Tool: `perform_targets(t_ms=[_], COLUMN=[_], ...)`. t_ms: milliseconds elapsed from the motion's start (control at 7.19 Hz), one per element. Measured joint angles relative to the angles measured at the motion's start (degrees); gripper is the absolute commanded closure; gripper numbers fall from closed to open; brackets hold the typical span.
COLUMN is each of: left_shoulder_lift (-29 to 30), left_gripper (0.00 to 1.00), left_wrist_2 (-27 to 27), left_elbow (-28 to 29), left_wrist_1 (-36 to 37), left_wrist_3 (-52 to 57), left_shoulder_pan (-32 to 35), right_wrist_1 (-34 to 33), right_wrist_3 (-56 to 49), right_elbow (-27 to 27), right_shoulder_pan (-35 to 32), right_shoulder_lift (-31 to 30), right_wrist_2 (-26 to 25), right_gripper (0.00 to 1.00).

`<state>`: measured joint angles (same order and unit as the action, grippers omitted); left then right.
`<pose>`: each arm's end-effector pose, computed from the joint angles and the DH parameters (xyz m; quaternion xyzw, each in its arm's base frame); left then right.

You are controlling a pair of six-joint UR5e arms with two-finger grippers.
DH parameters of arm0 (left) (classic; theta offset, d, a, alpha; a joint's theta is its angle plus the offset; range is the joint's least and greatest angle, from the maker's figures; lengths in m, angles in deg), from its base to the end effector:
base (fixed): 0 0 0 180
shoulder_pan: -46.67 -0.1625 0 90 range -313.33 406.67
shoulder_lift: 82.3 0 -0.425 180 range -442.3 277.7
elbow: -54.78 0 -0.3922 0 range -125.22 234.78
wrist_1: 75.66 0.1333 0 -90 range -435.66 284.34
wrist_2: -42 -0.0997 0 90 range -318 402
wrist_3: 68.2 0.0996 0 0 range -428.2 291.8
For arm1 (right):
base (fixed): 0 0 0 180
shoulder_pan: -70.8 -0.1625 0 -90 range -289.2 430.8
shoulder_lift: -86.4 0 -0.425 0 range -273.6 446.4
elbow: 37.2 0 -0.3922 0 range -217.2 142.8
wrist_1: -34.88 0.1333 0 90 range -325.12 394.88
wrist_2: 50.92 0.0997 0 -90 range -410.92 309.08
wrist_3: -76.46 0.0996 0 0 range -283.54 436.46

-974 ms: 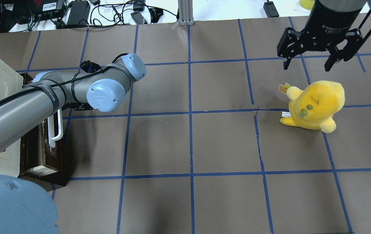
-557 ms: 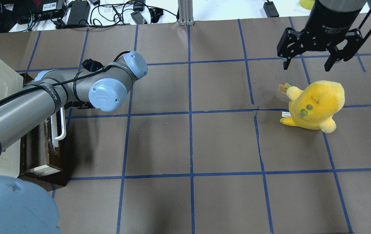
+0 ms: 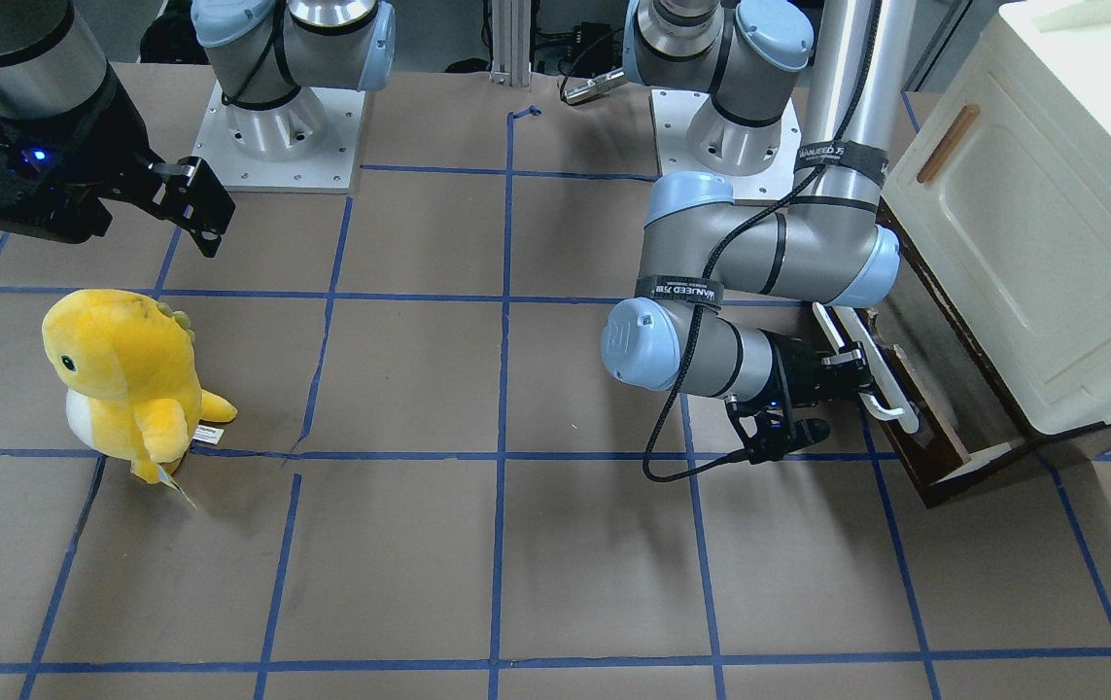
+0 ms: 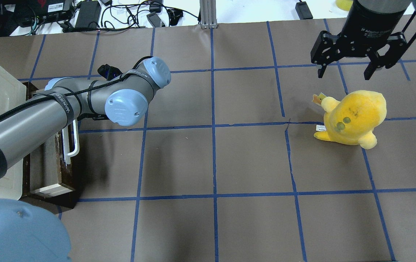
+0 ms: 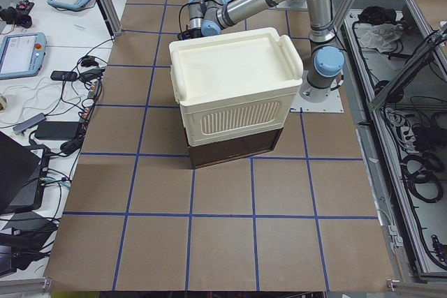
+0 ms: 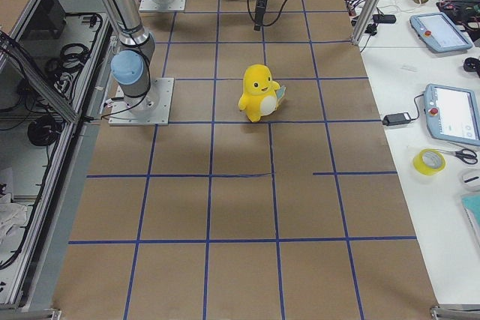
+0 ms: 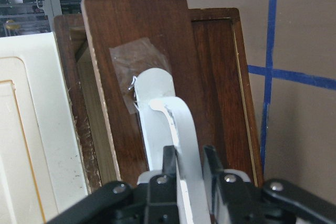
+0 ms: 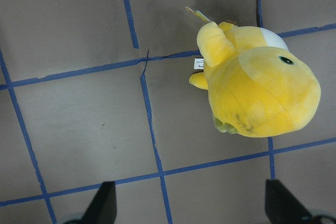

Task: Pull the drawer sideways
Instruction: 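Pull the handle with the left gripper, sliding the drawer out of the cabinet, then open the left gripper and lift it away from the handle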

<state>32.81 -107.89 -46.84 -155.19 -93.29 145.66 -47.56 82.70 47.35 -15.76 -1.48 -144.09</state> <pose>-0.1344 -0.5477 0.2239 -0.0059 0.8514 0.0457 0.5225 0.0976 -0.5061 0.5035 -0.0833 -0.9955 -0.0362 0.0285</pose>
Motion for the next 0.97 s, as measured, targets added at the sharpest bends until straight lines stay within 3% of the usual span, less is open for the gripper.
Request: perform_targets(t_ms=[696, 974], left_shoulder_lift=[0.00, -0.56], left_gripper=[0.87, 0.86], left_wrist_2=[1.59, 5.71], left_elbow=[2.32, 4.58], left_wrist_1=[0.08, 0.98], left_wrist_3=[0.42, 1.11], left_shoulder_pan=[0.47, 0.70], right_wrist_1=[0.00, 0.00], right_wrist_3=[0.00, 0.00], right_elbow=[0.00, 0.00], right_shoulder_pan=[-0.02, -0.02], right_shoulder_lift=[0.00, 0.00], right_wrist_2=[0.00, 0.00], right_gripper=[0.00, 0.00])
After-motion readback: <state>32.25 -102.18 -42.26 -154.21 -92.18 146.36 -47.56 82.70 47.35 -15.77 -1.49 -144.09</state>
